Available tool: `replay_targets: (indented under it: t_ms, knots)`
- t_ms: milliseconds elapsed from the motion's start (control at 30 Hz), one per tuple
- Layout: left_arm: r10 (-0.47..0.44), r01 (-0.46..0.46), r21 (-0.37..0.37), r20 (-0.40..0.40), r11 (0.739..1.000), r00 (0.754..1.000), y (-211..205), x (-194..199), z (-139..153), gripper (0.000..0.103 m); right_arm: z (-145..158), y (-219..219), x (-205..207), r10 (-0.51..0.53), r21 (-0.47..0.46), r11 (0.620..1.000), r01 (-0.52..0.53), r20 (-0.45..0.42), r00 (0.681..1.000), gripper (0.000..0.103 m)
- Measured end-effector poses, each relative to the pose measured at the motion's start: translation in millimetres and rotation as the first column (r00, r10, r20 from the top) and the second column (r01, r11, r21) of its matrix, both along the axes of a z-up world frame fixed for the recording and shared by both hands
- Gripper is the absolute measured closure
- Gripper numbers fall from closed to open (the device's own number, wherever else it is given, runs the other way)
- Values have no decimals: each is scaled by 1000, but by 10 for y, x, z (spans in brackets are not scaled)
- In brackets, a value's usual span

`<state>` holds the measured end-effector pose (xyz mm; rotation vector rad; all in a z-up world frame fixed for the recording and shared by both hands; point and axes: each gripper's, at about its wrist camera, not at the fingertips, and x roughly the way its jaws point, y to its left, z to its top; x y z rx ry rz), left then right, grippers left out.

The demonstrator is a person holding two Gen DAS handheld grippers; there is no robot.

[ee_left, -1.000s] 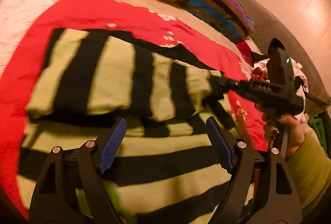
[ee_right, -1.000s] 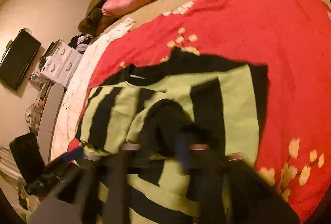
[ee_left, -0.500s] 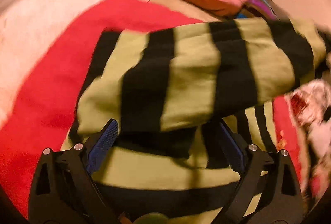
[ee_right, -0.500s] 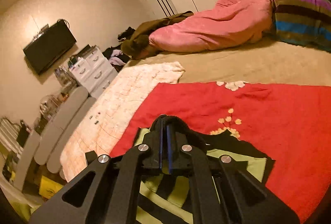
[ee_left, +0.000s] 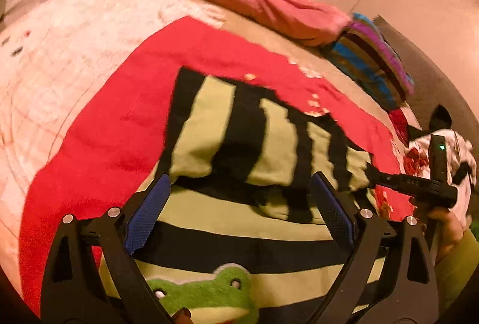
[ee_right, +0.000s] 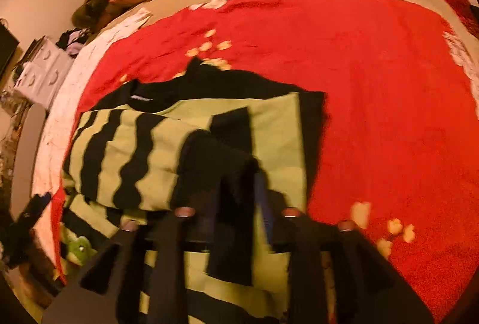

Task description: Fold small clothes

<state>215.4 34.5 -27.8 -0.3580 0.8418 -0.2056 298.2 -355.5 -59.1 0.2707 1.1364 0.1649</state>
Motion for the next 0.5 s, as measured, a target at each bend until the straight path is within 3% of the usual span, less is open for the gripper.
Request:
replay_targets:
  t_ms: [133, 200, 300, 433, 500]
  knots:
    - [-75, 74, 28, 47, 997, 996, -255, 84, 200, 16, 259, -135, -189, -44, -19, 999, 47, 121, 992, 60]
    - [-116, 114, 34, 47, 993, 992, -429, 222, 240, 16, 416, -43, -267, -1, -12, 1000, 3, 198, 980, 60]
    - [-186, 185, 21, 44, 983, 982, -655, 482, 225, 16, 463, 188, -286, 85, 17, 996, -91, 225, 971, 60]
    - [-231, 234, 74, -54, 969, 972, -804, 778, -55, 16, 253, 508, -153, 163, -60, 986, -155, 170, 972, 60]
    - [-218, 242, 142, -165, 960, 962, -811, 918, -338, 16, 130, 569, -89, 165, -80, 985, -156, 130, 978, 60]
